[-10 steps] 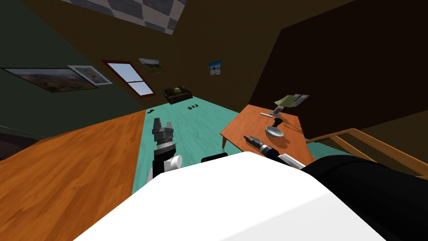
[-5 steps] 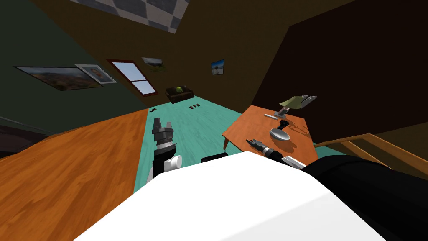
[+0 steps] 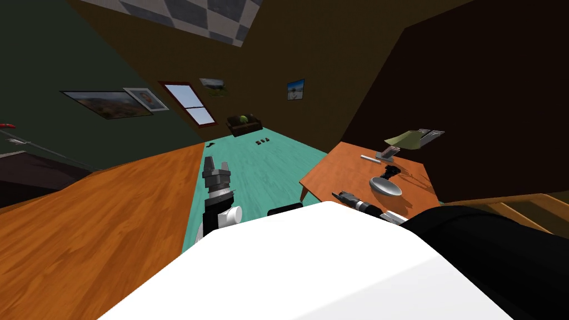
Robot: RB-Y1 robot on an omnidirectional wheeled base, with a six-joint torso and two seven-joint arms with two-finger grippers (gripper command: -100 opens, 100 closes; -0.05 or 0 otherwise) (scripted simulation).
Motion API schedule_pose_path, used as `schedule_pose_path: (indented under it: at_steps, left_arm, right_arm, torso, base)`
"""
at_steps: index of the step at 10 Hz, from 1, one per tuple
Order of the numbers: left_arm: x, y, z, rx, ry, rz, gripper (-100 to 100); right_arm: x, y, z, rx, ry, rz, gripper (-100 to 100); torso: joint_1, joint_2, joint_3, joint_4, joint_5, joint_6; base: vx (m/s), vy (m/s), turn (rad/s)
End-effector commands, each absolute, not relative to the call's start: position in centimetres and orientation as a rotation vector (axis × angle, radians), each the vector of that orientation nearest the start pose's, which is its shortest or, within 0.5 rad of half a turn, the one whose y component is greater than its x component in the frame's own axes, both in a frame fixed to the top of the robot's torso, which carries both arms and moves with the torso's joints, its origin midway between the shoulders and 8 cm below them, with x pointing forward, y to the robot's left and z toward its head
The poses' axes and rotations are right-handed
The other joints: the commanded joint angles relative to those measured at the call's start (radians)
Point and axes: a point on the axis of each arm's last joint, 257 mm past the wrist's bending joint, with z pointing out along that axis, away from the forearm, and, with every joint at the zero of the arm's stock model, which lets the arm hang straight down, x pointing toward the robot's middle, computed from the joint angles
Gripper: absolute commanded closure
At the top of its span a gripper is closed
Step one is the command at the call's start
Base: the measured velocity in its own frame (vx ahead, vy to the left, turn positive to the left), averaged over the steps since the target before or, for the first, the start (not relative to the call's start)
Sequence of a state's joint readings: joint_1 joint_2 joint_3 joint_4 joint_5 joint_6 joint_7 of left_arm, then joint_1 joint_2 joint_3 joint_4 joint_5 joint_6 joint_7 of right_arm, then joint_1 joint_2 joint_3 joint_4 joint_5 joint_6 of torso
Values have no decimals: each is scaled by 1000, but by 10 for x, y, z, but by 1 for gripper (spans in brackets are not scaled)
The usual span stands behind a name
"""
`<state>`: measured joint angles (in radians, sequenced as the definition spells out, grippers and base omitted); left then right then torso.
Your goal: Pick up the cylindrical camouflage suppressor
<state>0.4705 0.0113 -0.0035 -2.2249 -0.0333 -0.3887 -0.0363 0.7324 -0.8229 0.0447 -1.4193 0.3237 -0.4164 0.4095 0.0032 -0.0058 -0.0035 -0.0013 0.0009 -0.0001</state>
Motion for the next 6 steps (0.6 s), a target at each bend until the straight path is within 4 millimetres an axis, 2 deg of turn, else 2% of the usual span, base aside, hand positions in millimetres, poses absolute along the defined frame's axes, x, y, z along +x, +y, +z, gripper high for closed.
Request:
schedule_pose_path:
  at_steps: [1,2,3,6]
  left_arm:
    - [375,277,-13,-727,746,-1226,0]
    - [375,277,-13,-727,746,-1226,0]
    - [375,277,-13,-727,746,-1226,0]
    - [375,277,-13,-727,746,-1226,0]
  right_arm:
    - [191,-498,-427,61,2251,96,-100]
    - [184,-505,-432,74,2267,79,-100]
    - [168,-516,-443,12,2325,40,-100]
    - [136,-543,-460,-27,2414,-33,-100]
  torso:
    - [0,0,0,0,0,0]
    - [-1,1,1,0,0,0]
    - [-2,5,2,1,0,1]
    - [-1,2,1,0,0,0]
  base:
    - [77,21,75]
    - [23,4,-4]
    - [41,12,125]
    - [72,13,85]
